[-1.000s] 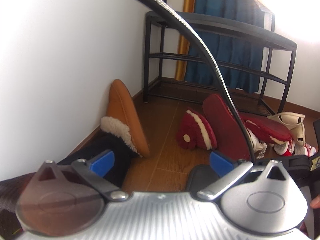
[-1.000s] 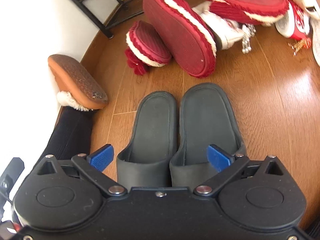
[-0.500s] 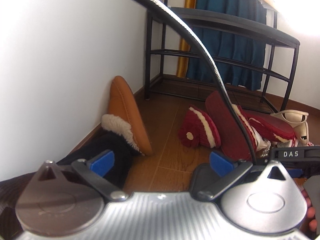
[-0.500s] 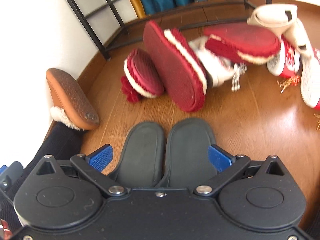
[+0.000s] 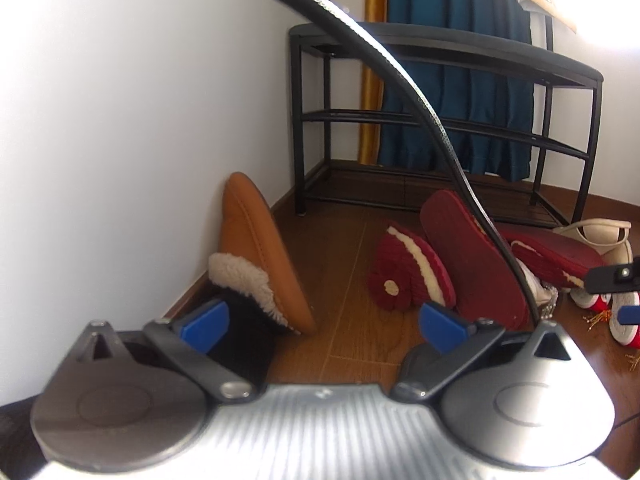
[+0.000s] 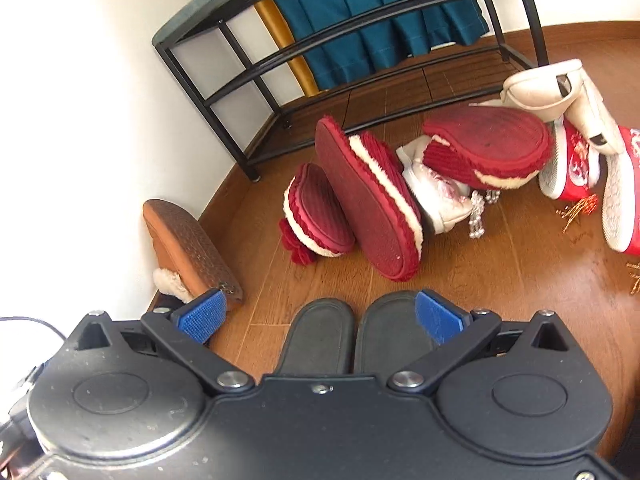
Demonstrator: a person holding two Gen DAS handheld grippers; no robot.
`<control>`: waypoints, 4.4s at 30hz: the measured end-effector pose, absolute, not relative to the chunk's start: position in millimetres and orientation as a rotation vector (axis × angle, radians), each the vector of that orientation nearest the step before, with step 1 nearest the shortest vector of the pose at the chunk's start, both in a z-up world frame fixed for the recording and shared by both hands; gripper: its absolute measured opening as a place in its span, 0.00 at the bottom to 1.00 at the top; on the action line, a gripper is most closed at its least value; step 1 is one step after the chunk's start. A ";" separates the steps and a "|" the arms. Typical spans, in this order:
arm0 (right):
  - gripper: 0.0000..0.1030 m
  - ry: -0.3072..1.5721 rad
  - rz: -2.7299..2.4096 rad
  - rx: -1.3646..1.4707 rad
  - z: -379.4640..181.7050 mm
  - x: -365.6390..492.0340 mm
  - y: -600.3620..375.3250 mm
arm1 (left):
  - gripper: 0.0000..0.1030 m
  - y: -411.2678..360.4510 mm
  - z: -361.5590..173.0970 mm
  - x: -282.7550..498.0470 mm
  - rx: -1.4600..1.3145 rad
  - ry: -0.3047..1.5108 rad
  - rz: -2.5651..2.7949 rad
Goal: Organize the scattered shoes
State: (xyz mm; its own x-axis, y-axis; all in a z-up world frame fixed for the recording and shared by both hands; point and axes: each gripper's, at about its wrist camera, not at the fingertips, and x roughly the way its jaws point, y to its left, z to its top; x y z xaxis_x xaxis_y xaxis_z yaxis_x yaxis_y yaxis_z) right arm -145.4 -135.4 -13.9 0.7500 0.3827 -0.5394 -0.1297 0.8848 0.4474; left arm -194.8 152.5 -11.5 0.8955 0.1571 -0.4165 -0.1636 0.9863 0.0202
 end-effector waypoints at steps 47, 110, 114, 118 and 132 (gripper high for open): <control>0.89 0.379 0.373 -0.087 -8.1 -177.4 -26.5 | 0.99 114.4 27.3 -176.4 0.086 0.378 0.089; 1.00 0.534 0.199 0.488 18.8 -152.1 -155.1 | 0.99 106.4 12.9 -105.8 -0.026 0.577 0.055; 1.00 0.509 0.276 0.476 14.7 -152.1 -162.5 | 0.99 106.5 9.7 -104.8 -0.013 0.576 0.055; 1.00 0.357 0.215 0.411 19.1 -165.7 -177.1 | 0.99 107.3 6.1 -99.6 0.009 0.557 0.055; 1.00 0.301 0.091 0.301 24.5 -183.0 -213.5 | 0.99 85.4 -20.0 -73.8 -0.013 0.524 -0.139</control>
